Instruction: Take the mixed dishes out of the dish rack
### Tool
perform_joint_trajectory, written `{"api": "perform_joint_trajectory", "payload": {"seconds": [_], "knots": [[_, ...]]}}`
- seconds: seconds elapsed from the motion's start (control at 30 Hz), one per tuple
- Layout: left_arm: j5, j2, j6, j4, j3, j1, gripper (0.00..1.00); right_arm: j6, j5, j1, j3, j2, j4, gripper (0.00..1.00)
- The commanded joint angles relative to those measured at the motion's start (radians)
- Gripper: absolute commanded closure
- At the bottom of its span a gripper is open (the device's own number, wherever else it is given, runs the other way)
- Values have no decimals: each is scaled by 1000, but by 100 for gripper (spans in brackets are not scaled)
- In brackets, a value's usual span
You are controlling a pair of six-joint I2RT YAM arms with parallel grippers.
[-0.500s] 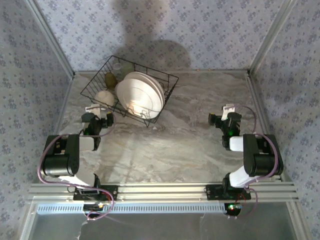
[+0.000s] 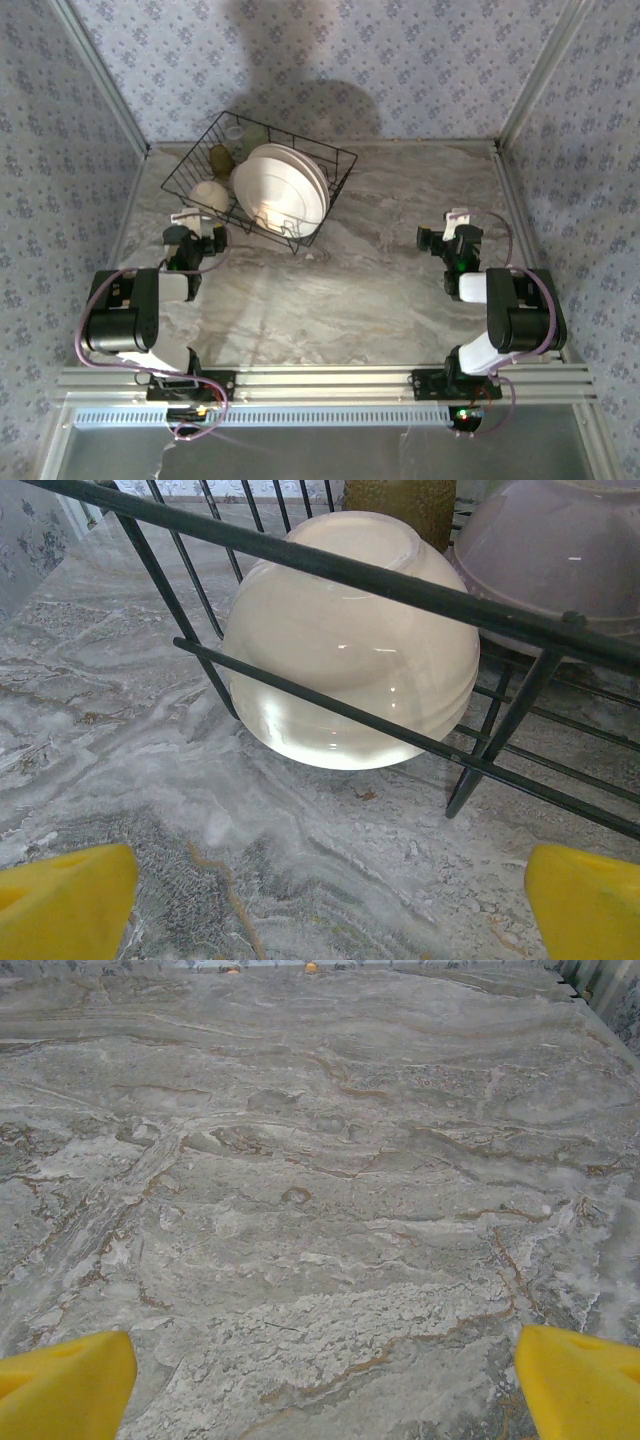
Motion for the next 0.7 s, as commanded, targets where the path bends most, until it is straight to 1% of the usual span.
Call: {"api": "perform_joint_trajectory", "payload": {"seconds": [0.0, 0.3, 0.4, 0.67], "knots": [[-6, 8, 13, -3, 20, 1, 1, -11, 15, 3, 16, -6, -6, 0], [-2, 6, 10, -3, 20, 3, 1, -8, 11, 1, 16, -6, -6, 0], [24, 6, 3, -2, 18, 18, 1, -8, 9, 0, 16, -6, -6, 0], [28, 8, 0, -6, 20, 19, 1, -5, 2, -5, 16, -6, -6, 0]]}}
